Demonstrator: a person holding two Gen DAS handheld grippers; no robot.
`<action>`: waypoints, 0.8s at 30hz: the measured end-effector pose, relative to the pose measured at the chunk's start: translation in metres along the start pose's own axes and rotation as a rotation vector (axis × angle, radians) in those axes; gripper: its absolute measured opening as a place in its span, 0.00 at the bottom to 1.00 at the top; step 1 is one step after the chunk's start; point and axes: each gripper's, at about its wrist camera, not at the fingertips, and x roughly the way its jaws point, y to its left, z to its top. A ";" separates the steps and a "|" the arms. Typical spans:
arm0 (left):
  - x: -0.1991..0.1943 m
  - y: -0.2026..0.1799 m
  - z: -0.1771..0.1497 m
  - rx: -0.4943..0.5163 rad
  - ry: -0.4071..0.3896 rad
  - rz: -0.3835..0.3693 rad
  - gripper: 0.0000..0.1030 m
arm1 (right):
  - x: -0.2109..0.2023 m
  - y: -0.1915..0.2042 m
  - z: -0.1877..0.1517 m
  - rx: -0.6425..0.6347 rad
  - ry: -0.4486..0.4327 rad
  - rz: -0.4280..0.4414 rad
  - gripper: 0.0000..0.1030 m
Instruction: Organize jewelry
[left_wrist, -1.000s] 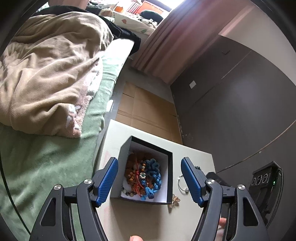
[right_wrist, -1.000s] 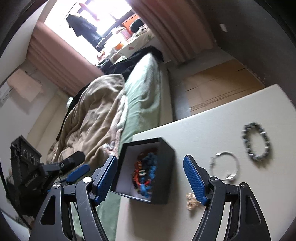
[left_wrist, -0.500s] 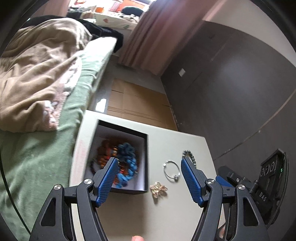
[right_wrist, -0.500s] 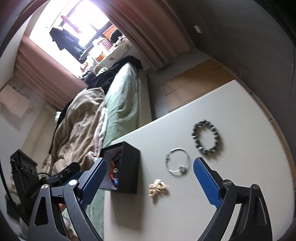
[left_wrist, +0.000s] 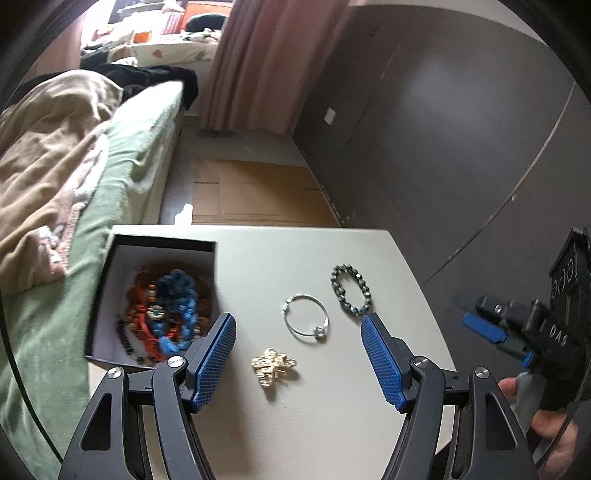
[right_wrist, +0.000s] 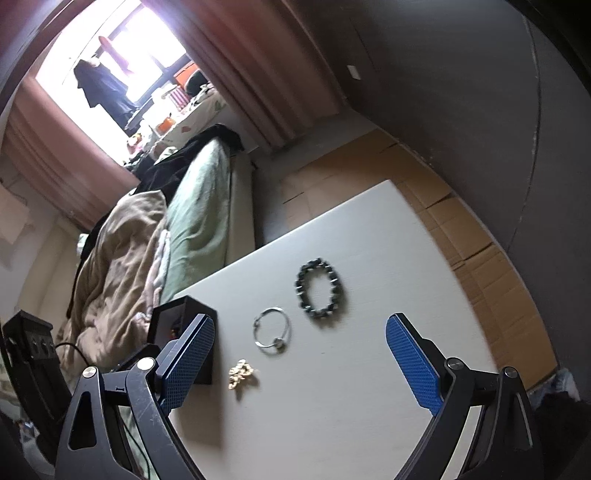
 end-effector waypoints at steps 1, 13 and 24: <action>0.005 -0.003 -0.001 0.010 0.010 0.002 0.69 | -0.001 -0.002 0.001 0.003 0.002 -0.003 0.92; 0.057 -0.029 -0.004 0.108 0.093 0.084 0.69 | 0.000 -0.033 0.020 0.044 0.020 -0.035 0.92; 0.102 -0.038 -0.010 0.161 0.182 0.164 0.69 | 0.011 -0.052 0.031 0.087 0.041 -0.030 0.92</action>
